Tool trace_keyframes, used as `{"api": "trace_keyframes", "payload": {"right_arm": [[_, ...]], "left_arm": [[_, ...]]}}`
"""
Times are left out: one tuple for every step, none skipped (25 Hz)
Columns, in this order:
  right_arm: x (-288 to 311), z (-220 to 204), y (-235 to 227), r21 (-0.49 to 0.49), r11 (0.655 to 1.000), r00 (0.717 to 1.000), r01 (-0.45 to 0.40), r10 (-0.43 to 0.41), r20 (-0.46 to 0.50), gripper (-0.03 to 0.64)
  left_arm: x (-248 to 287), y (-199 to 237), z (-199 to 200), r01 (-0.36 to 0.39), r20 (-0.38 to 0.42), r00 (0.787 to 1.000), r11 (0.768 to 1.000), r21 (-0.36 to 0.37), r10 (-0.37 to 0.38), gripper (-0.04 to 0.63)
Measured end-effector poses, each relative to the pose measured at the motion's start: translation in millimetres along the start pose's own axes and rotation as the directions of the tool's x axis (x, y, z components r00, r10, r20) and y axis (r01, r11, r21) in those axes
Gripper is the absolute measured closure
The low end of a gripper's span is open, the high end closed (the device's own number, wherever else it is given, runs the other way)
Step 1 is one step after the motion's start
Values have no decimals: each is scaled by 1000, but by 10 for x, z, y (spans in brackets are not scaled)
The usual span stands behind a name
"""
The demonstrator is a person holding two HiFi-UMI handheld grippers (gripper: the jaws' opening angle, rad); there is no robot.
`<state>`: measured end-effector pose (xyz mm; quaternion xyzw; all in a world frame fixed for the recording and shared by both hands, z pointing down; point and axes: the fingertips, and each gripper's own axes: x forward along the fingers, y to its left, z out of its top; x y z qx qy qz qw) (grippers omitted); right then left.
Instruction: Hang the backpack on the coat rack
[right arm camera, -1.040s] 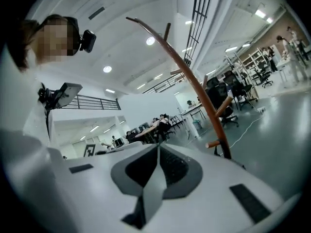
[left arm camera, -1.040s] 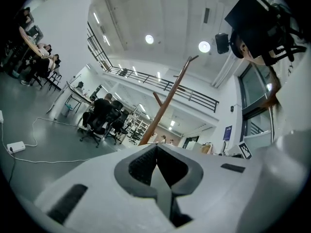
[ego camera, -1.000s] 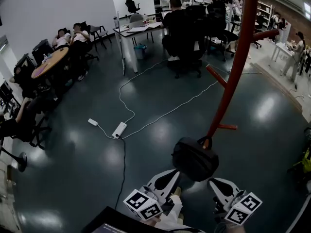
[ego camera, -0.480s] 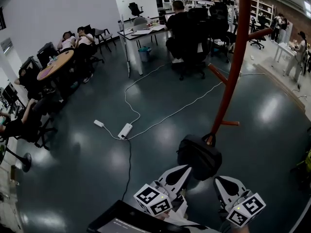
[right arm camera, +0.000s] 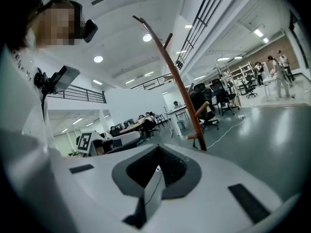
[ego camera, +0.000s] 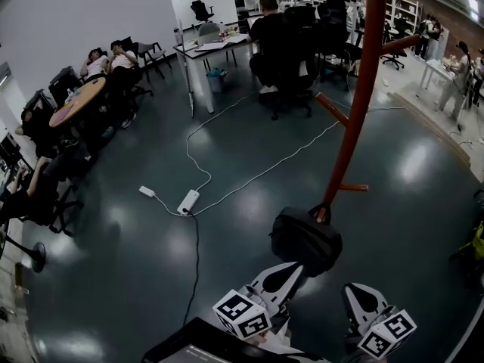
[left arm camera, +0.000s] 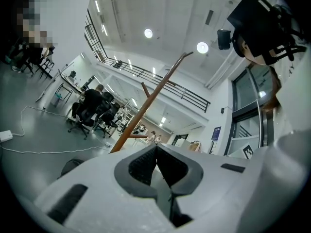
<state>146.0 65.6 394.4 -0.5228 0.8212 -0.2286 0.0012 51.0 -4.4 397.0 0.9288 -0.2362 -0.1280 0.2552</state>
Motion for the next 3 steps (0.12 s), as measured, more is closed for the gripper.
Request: {"api": "trace_keyframes", "payload": {"right_arm": [[3,-51,-34,12,1000,1000,6,-6,-8,600],[14,-107,-65,22,1000,1000,10,-9,-17,600],[29,-164,-94,32,999,1000,13,-12,-27,600]], "left_arm": [[-4,-4,-34,2,-4,1000,1000,-10,-2,586],[-13,-2,-71,3,-9,1000,1000,-20,-3,586],[-23,3,-110,4,-13,1000,1000,-31,-4,586]]}}
